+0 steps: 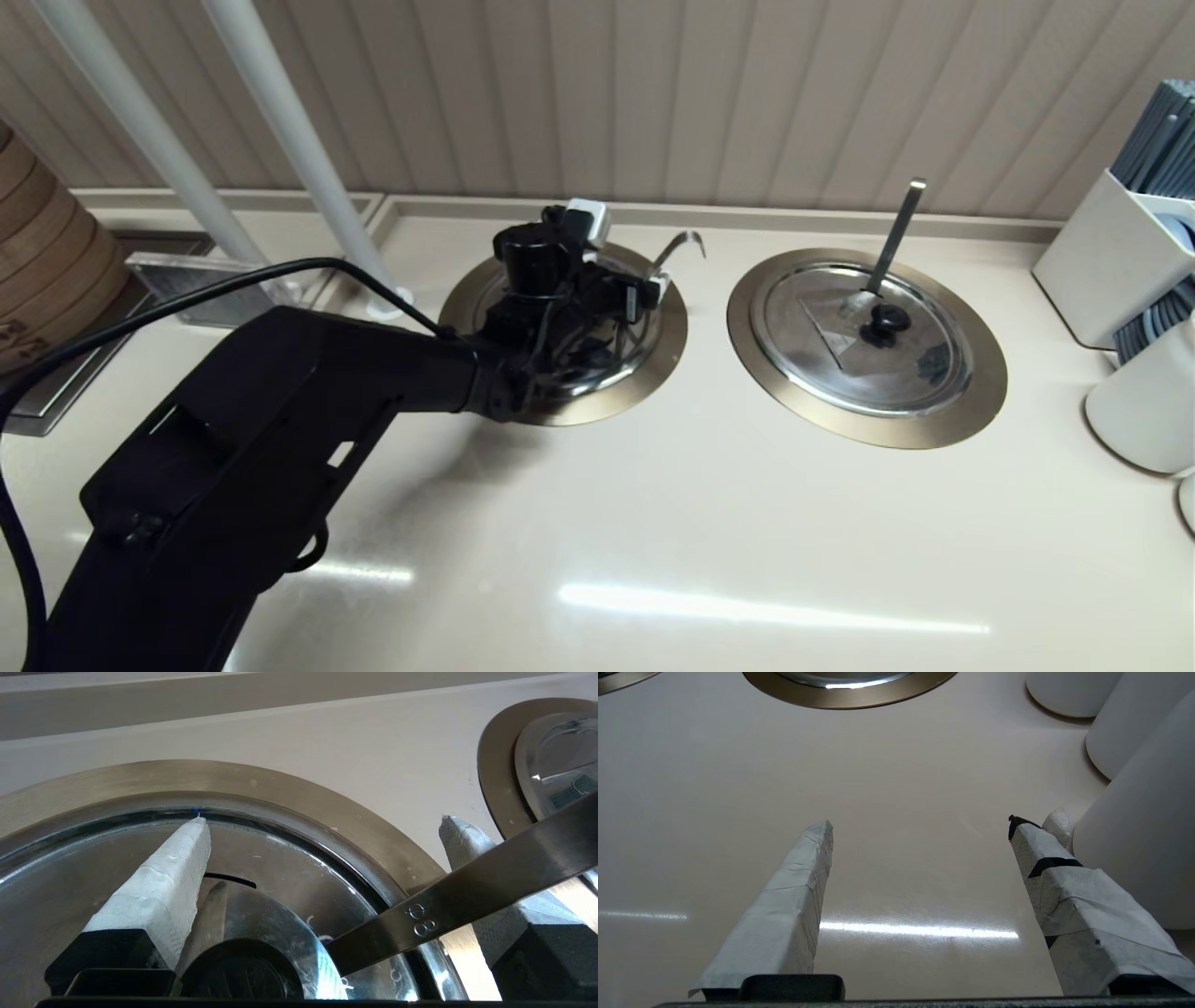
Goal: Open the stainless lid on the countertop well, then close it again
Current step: Put the spoon in the groove
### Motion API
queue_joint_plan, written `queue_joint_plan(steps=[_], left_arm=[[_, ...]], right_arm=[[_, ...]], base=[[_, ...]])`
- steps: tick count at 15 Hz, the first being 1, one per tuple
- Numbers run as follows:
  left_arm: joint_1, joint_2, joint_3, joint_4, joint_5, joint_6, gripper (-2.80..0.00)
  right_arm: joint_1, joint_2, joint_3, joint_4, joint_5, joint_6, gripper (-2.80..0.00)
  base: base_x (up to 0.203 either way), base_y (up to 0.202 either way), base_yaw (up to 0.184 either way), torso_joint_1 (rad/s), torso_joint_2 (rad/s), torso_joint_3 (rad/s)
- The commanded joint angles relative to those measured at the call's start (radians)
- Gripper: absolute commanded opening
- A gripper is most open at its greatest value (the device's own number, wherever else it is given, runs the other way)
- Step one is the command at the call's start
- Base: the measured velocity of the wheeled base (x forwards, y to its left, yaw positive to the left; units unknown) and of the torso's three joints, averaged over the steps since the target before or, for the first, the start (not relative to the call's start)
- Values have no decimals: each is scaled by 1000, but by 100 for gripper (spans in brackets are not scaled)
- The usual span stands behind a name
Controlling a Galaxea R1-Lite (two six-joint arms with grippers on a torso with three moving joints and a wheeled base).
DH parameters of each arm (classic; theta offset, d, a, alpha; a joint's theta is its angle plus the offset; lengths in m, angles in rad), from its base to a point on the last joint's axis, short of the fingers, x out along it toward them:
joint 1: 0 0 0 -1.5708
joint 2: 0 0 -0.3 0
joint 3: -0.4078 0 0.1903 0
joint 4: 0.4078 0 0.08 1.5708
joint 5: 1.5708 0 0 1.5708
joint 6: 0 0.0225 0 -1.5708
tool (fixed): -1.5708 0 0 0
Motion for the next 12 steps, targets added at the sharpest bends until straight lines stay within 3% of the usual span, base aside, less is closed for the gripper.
queue_joint_plan(steps=[1,3,12], left_arm=[[9,37,-63,15,0,0,0],[19,67,-125,60,-8,1,0],[45,69,-137,62,-12,3,0]], right_arm=[[0,2,6,-1,0,0,0],[0,2,6,-1,0,0,0],[0,2,6,-1,0,0,0]], base=[[0,0,0,0,0,0],[0,0,0,0,0,0],[0,0,0,0,0,0]])
